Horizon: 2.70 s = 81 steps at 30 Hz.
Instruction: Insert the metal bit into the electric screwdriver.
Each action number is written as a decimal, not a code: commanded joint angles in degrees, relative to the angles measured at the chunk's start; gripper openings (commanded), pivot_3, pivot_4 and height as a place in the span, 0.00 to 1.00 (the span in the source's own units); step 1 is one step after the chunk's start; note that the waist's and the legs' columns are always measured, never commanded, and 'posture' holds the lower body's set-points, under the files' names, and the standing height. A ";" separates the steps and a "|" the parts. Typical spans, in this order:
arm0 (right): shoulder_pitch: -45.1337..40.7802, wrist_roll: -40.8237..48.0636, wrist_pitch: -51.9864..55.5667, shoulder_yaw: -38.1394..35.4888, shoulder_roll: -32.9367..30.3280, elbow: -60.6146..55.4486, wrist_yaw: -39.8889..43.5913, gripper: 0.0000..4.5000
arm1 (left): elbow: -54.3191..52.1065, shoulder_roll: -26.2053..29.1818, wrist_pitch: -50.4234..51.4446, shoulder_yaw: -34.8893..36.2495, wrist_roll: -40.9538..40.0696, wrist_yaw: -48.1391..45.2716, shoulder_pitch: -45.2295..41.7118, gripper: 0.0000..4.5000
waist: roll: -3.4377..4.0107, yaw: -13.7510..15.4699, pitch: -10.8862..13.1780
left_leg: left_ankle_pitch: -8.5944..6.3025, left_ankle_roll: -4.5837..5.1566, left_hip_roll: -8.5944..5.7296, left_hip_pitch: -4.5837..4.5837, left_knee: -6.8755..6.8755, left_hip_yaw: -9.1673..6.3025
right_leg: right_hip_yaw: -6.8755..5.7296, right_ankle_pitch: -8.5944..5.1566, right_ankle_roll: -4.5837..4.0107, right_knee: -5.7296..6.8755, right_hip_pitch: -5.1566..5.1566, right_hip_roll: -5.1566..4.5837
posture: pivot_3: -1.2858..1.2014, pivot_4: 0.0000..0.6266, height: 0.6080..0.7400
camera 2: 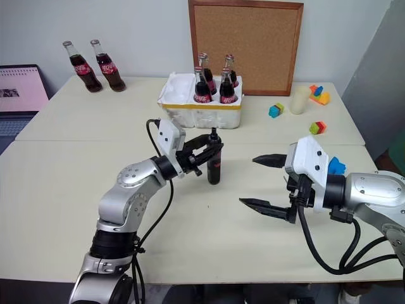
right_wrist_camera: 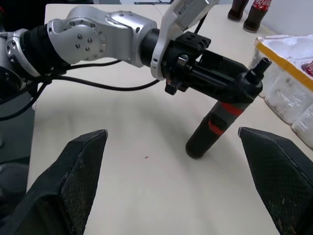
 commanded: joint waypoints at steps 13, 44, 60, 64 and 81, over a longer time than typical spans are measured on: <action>2.61 -13.88 4.76 3.65 -4.44 8.12 -4.32 1.00 | -8.49 1.40 0.89 -2.49 -1.22 3.40 4.89 0.36 | 0.00 0.19 0.00 | 0.00 0.00 0.01 0.01 0.00 0.02 | 0.06 0.01 0.02 -0.07 0.05 -0.05 | 0.52 0.24 1.00; -13.56 -24.69 39.38 12.39 13.03 32.87 -19.86 0.63 | -4.38 -0.73 -8.06 -6.25 2.03 4.49 7.51 0.36 | 0.06 0.26 -0.03 | -0.01 0.02 -0.01 -0.11 -0.04 0.09 | 0.09 0.01 0.03 -0.14 -0.03 -0.04 | 0.52 0.24 1.00; -13.71 -25.82 45.39 8.37 18.79 28.82 -22.47 0.00 | -3.62 -0.13 -8.96 -6.72 2.92 3.92 5.99 0.36 | 0.07 0.19 -0.03 | -0.01 0.02 -0.01 -0.12 -0.05 0.06 | 0.07 0.01 0.03 -0.16 -0.02 -0.04 | 0.52 0.24 1.00; -15.56 -26.30 44.09 4.97 20.28 28.23 -22.80 0.00 | -4.42 0.05 -7.09 -6.10 1.07 2.97 4.53 0.36 | 0.08 -0.04 -0.03 | -0.01 0.02 -0.02 -0.13 -0.06 0.05 | 0.08 0.01 0.03 -0.16 -0.03 -0.04 | 0.52 0.24 1.00; -17.86 -16.95 20.53 -8.65 22.56 15.31 -13.41 0.00 | -4.44 2.02 -1.38 -5.29 -8.77 -8.74 -3.01 0.36 | 0.12 0.11 0.00 | -0.02 0.03 -0.01 -0.96 -0.07 0.01 | 0.06 -0.04 0.11 -0.27 -0.74 -0.04 | 0.52 0.24 1.00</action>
